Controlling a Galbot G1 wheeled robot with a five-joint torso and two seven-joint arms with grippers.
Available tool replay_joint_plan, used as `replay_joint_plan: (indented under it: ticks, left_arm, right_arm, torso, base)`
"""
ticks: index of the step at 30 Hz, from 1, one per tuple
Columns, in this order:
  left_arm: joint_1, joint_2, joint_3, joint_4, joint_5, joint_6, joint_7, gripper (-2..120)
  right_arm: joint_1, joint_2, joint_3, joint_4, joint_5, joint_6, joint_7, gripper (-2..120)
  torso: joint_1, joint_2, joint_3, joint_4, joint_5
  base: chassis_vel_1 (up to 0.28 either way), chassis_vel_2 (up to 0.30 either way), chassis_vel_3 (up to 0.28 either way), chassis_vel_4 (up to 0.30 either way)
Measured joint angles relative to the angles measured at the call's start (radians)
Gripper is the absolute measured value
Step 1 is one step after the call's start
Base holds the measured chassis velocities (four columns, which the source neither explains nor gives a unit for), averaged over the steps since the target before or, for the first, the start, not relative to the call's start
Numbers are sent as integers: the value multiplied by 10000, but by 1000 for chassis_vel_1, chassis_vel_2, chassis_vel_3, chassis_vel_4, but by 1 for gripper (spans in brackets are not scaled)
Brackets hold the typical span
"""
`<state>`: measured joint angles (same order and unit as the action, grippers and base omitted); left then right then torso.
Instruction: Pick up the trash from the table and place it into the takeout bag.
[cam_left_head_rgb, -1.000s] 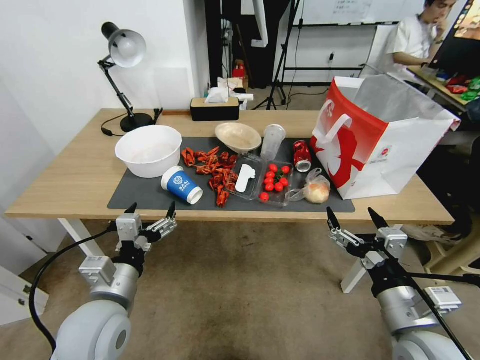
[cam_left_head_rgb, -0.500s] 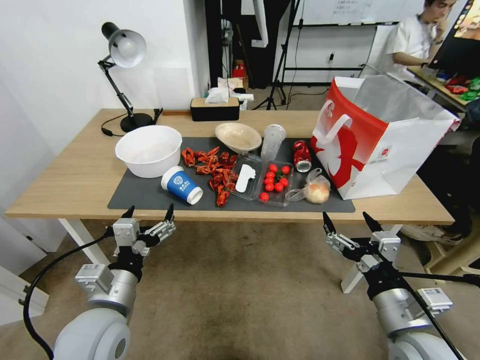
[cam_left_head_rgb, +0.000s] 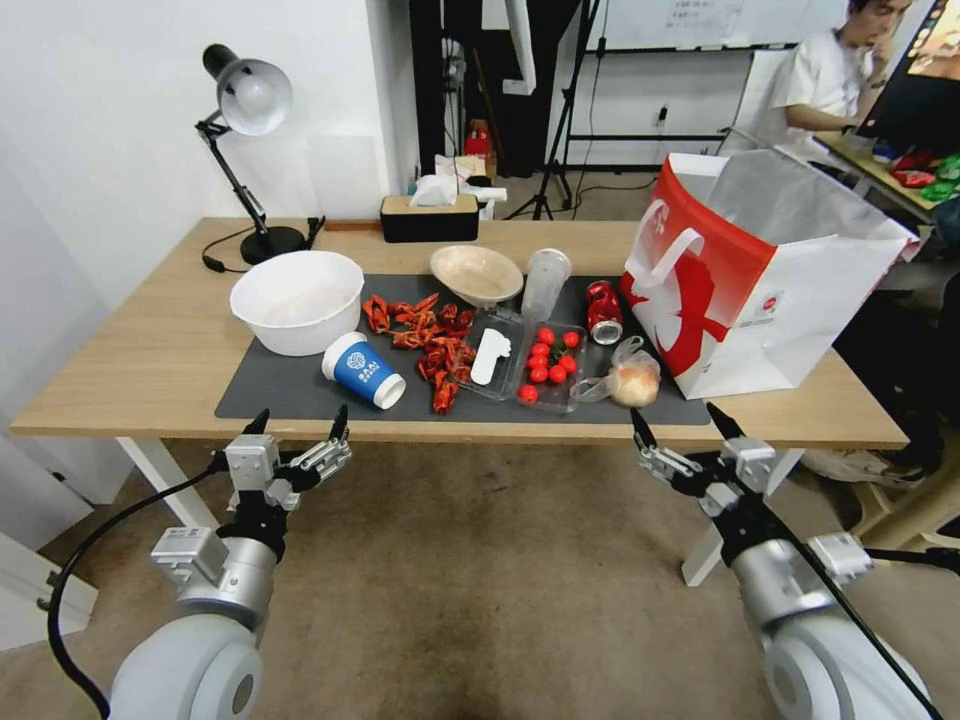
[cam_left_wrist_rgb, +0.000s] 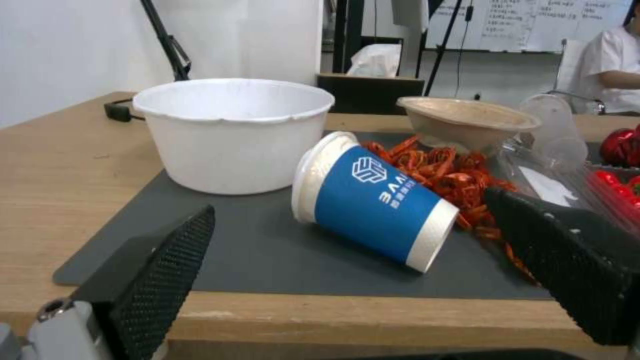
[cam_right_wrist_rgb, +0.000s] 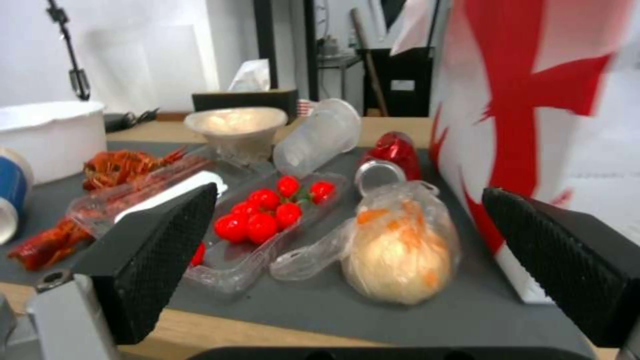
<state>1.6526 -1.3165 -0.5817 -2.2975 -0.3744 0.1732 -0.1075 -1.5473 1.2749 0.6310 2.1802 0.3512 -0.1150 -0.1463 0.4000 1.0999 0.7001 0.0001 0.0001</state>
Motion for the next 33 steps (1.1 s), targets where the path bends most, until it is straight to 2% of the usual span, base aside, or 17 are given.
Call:
replay_joint_plan:
  ticks: [4,7,16,25,33]
  left_arm:
    - [3,-26,-49,48,8,10,-5,100]
    - [20,-66,-83,81,30,11,-13,100]
    - [83,-175,-135,130,64,-6,-21,100]
    - [101,-217,-245,215,73,-75,-58,100]
    - [100,-222,-293,281,64,-150,-54,100]
  right_arm:
    - [851,-736,-427,-675,340,0,218,100]
    - [1272,-931,-641,-941,446,0,339,100]
    - [2374,-1158,-1353,-1897,608,-68,837,100]
    - [3227,-1309,-1891,-2653,723,-1147,1750,100]
    - [3425,-1210,-2049,-2863,532,-1552,2126,100]
  torso:
    - [0,0,0,-1,1]
    - [0,0,0,-1,-1]
    - [1,-1,0,-1,-1]
    - [1,0,0,-1,-1]
    - [1,1,0,-1,-1]
  base:
    - [0,0,0,0]
    - [0,0,0,0]
    - [0,0,0,0]
    - [0,0,0,0]
    - [0,0,0,0]
